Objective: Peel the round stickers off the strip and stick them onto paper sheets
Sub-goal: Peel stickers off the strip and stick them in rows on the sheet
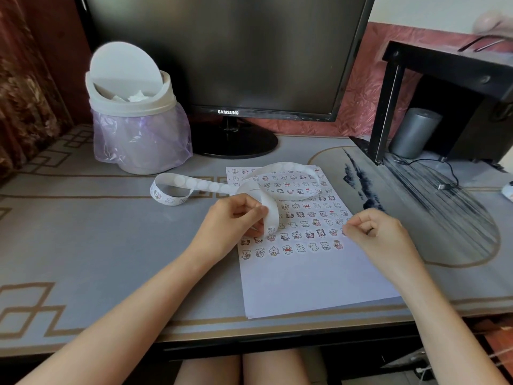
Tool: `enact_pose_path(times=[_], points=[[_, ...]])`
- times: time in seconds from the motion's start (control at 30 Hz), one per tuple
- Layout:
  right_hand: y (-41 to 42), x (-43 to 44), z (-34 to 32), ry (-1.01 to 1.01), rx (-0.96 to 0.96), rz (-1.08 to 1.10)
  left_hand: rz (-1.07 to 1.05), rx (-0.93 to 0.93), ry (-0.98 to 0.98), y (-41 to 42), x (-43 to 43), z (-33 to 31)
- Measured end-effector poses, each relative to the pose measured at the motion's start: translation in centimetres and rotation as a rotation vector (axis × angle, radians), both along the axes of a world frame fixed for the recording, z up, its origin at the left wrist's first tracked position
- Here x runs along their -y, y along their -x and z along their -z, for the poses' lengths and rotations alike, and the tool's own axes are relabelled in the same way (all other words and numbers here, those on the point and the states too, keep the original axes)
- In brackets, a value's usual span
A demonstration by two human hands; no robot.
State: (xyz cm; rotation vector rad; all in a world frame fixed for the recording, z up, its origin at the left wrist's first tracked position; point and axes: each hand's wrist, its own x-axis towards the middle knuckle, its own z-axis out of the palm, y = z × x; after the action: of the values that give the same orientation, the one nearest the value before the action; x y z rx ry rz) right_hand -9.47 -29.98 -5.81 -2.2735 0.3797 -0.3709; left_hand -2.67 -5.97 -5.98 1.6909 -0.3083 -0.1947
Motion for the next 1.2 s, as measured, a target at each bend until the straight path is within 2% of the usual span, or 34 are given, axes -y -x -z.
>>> enact_pose_path(times=[0.07,0.17,0.37,0.57,0.83,1.2], points=[[-0.1,-0.8,-0.6,0.008,0.09,-0.012,-0.007,0.005,0.009,0.0,0.0,-0.1],[-0.5,-2.9,-1.5,-0.136,0.208,-0.162,-0.007,0.023,0.032,0.0,0.0,-0.3],[-1.8,-6.9,-1.3,-0.265,0.211,-0.377,-0.016,0.074,0.11,0.0,-0.2,-0.6],[-2.4,-8.4,-1.1,-0.364,0.225,-0.397,-0.011,0.087,0.134,0.1,-0.1,-0.8],[-2.8,-8.2,-0.9,-0.35,0.252,-0.373,0.011,0.071,0.176,0.1,-0.2,-0.9],[-2.8,-7.9,-0.6,-0.326,0.272,-0.354,0.036,0.058,0.098,0.1,0.0,-0.5]])
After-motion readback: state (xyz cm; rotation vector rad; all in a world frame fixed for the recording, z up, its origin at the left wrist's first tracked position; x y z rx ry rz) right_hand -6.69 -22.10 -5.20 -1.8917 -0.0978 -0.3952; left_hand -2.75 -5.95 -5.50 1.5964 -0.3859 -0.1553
